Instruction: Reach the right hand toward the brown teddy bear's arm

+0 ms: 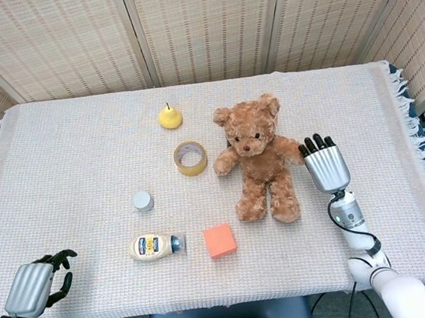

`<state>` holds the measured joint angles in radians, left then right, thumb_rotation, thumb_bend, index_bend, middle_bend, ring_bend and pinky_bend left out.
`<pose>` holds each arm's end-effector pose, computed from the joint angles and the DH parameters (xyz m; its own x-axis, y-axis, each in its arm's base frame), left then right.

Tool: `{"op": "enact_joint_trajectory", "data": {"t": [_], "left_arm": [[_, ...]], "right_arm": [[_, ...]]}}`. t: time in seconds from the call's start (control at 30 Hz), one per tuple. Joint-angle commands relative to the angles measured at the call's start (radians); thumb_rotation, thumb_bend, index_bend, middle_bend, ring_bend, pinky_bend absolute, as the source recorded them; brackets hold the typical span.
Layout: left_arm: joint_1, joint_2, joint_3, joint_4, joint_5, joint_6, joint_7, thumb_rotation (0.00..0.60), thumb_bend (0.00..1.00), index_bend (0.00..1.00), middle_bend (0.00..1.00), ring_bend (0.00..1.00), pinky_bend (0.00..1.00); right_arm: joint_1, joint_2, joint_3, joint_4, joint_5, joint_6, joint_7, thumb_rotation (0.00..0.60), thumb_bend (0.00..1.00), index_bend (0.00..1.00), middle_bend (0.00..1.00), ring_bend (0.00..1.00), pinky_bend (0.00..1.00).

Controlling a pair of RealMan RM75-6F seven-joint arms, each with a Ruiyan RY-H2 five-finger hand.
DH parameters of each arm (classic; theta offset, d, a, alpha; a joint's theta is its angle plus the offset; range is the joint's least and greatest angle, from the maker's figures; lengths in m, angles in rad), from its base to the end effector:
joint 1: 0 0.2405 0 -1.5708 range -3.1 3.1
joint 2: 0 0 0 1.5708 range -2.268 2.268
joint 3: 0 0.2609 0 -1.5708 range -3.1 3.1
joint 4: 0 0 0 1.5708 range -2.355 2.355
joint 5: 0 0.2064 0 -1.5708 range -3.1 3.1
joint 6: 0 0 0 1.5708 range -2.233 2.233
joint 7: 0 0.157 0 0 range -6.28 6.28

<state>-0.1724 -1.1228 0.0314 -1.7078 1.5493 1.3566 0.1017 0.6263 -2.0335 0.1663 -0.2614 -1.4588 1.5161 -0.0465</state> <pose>-0.2840 0.1975 0.1220 0.4228 0.1742 0.8893 0.9035 -0.1563 -0.3989 -0.2448 -0.3746 0.0183 0.6375 0.4336 0.6368 -0.6507 -0.1395 0.7464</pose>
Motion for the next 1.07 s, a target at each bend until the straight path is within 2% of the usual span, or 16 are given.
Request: {"op": "enact_joint_trajectory", "data": {"t": [0.03,0.1,0.23,0.3,0.4,0.43,0.53,0.6,0.7,0.8,1.07], "left_arm": [[0.0,-0.001,0.0,0.0,0.001,0.0,0.001,0.6,0.48,0.34,0.48,0.46,0.61],[0.0,-0.001,0.0,0.0,0.0,-0.001,0.002,0.6,0.48,0.34,0.48,0.46,0.61],[-0.001,-0.001,0.0,0.0,-0.002,-0.004,0.004,0.6,0.48,0.34,0.48,0.46,0.61],[-0.001,-0.001,0.0,0.001,-0.004,-0.004,0.003,0.6,0.48,0.34,0.47,0.46,0.61],[-0.001,-0.001,0.0,0.003,-0.005,-0.005,0.002,0.6,0.48,0.34,0.47,0.46,0.61],[-0.001,-0.001,0.0,0.003,-0.006,-0.006,0.001,0.6,0.48,0.34,0.47,0.46,0.61],[-0.002,-0.002,-0.001,0.006,-0.008,-0.009,-0.001,0.6,0.48,0.34,0.48,0.46,0.61],[-0.003,-0.002,-0.001,0.006,-0.009,-0.01,-0.002,0.6,0.48,0.34,0.48,0.46,0.61],[-0.003,-0.002,0.0,0.005,-0.01,-0.012,0.001,0.6,0.48,0.34,0.48,0.46,0.61],[-0.002,-0.001,0.002,0.001,-0.004,-0.008,0.005,0.6,0.48,0.34,0.48,0.46,0.61],[-0.006,-0.007,0.0,0.0,-0.012,-0.018,0.023,0.6,0.48,0.34,0.48,0.46,0.61]], "right_arm": [[0.007,0.012,0.013,-0.015,0.008,0.017,0.012,0.6,0.19,0.59,0.5,0.39,0.6],[0.0,0.02,0.012,-0.031,0.009,0.014,0.019,0.6,0.19,0.56,0.5,0.39,0.6],[-0.037,0.059,-0.004,-0.113,0.006,-0.015,0.049,0.6,0.19,0.42,0.47,0.31,0.56],[-0.075,0.11,-0.017,-0.222,0.011,-0.041,0.048,0.6,0.19,0.3,0.36,0.2,0.45],[-0.164,0.287,-0.061,-0.576,0.021,-0.083,0.003,0.6,0.19,0.15,0.23,0.07,0.31],[-0.205,0.405,-0.094,-0.79,0.022,-0.097,-0.035,0.6,0.19,0.1,0.19,0.03,0.26],[-0.294,0.703,-0.195,-1.258,0.005,-0.093,-0.155,0.6,0.19,0.06,0.17,0.0,0.22],[-0.338,0.814,-0.253,-1.391,-0.042,-0.053,-0.194,0.6,0.19,0.06,0.17,0.0,0.22],[-0.404,0.887,-0.31,-1.442,-0.122,0.027,-0.209,0.6,0.19,0.08,0.17,0.0,0.22],[-0.461,0.896,-0.335,-1.401,-0.169,0.091,-0.218,0.6,0.19,0.09,0.17,0.0,0.21],[-0.489,0.887,-0.346,-1.342,-0.22,0.066,-0.193,0.6,0.19,0.08,0.17,0.0,0.21]]}}
